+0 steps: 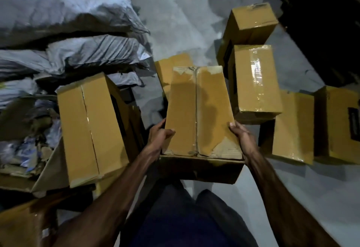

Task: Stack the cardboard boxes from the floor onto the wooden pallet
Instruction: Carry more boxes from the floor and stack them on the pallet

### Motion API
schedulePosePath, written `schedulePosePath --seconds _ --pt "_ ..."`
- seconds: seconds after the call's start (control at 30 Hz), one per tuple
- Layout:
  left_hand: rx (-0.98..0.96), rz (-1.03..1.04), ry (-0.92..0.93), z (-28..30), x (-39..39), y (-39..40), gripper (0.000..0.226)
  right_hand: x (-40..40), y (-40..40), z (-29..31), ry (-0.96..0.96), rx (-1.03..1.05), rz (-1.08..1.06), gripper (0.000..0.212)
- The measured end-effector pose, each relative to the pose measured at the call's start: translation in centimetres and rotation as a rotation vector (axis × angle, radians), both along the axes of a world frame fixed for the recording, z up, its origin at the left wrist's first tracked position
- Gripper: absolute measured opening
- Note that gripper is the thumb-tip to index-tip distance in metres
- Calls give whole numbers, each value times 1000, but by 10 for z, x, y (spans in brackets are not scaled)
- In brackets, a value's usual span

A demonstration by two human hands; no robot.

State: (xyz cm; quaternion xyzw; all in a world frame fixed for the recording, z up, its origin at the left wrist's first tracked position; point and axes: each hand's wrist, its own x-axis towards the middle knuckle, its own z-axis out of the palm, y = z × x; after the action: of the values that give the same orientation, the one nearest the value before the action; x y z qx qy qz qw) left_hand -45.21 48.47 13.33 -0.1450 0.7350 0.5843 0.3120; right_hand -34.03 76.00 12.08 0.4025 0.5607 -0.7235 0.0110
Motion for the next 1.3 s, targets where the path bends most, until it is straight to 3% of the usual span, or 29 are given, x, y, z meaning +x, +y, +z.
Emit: schedulePosePath --seconds 0.13,0.3,0.43,0.53,0.67,0.77,0.87,0.9,1.03,1.23,1.3 --pt "70 -92 55 36 28 18 43 66 14 17 38 -52 -22 46" --pt "137 -230 34 63 51 46 48 141 6 30 79 -127 -240 61" --pt "156 -441 -27 70 69 70 45 198 -18 40 104 -105 -489 45" --pt "177 -541 -69 69 76 88 44 229 -36 47 97 -52 -627 67" --pt "178 -795 -130 65 96 93 58 280 -90 48 76 -71 -837 37" --pt "154 -968 -199 55 119 84 72 319 -152 46 65 -128 -996 56" --pt "153 -1112 -291 53 158 70 57 361 -224 43 21 -165 -1128 90" --pt "152 -1169 -328 53 173 65 57 372 -248 47 7 -173 -1184 87" --pt "73 -1364 -407 60 228 44 64 406 -344 58 3 -225 -1388 44" --pt "18 -1584 -429 73 306 19 67 446 -440 60 29 -242 -1648 23" --pt "1 -1639 -430 77 334 11 65 459 -467 61 64 -245 -1706 27"
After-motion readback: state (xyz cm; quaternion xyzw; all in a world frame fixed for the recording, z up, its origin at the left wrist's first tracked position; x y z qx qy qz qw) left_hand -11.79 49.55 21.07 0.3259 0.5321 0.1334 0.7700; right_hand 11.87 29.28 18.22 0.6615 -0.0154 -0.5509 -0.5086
